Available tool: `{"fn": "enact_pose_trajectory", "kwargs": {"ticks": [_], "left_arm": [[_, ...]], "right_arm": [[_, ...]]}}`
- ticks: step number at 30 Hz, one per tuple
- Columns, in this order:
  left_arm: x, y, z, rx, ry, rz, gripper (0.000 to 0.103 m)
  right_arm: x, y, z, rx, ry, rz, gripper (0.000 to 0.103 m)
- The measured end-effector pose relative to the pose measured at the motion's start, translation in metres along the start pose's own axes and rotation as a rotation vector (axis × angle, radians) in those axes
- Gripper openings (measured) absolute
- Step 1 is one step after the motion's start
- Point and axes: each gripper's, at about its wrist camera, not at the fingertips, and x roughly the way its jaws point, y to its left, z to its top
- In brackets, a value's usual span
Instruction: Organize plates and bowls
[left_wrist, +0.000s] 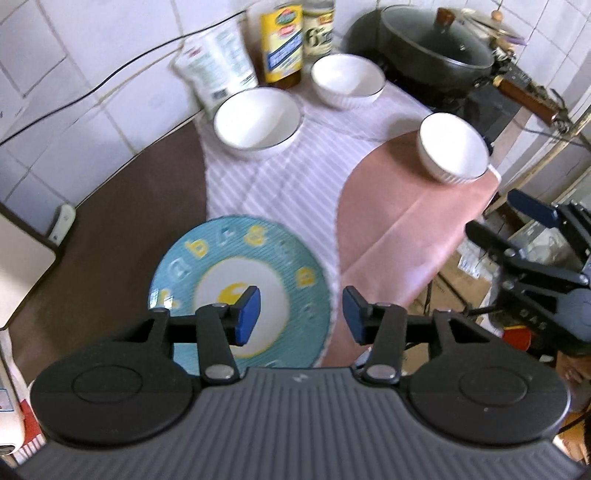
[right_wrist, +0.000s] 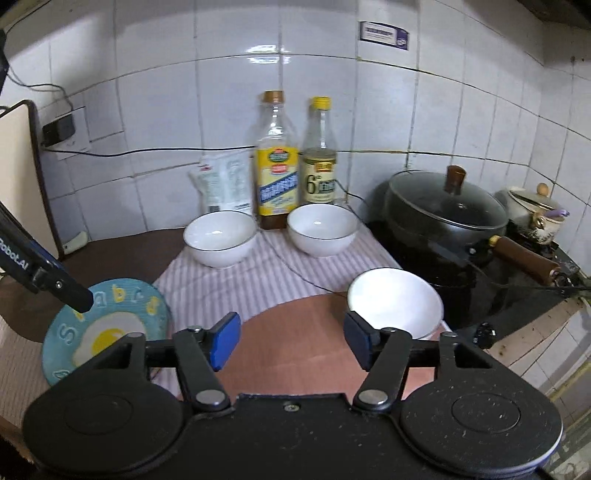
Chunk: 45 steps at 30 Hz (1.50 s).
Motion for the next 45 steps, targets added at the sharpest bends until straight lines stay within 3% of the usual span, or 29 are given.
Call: {"fn": "enact_pose_trajectory", "kwargs": {"ticks": [5,9,18,31,35,37,39,42,45], "left_arm": [[0.008,-0.03,0.007,-0.004,-0.022,-0.016,0.055],[0.023,-0.05,0.015,-0.024,-0.053,-0.041,0.06],[0.055,-0.079,0.039,-0.106,-0.106,-0.074,0.07],[0.147,-0.115,0.088,-0.187,-0.154,-0.182,0.069],[0.174,-0.124,0.1,-0.203,-0.115,-0.192,0.067],[0.183,-0.126,0.104,-0.212,-0.099,-0.204,0.063],[0.189,-0.128,0.108,-0.205,-0.08,-0.218,0.034],[0.195,-0.129,0.113,-0.204,-0.05,-0.231,0.02],[0.197,-0.131,0.114,-0.191,-0.046,-0.233,0.016]], "right_arm": [[0.004,-0.025,-0.007,0.002,0.002,-0.012,0.074],[0.016,-0.045,-0.017,0.02,-0.015,-0.034,0.095],[0.069,-0.081,-0.039,0.032,0.005,-0.057,0.096],[0.134,-0.117,-0.069,0.044,-0.004,-0.041,0.096],[0.148,-0.12,-0.066,0.021,-0.004,-0.041,0.096],[0.153,-0.12,-0.063,0.003,-0.004,-0.031,0.096],[0.158,-0.118,-0.062,-0.012,-0.006,-0.031,0.096],[0.164,-0.117,-0.06,-0.017,-0.009,-0.029,0.096],[0.166,-0.116,-0.058,-0.003,-0.007,-0.024,0.097]]}}
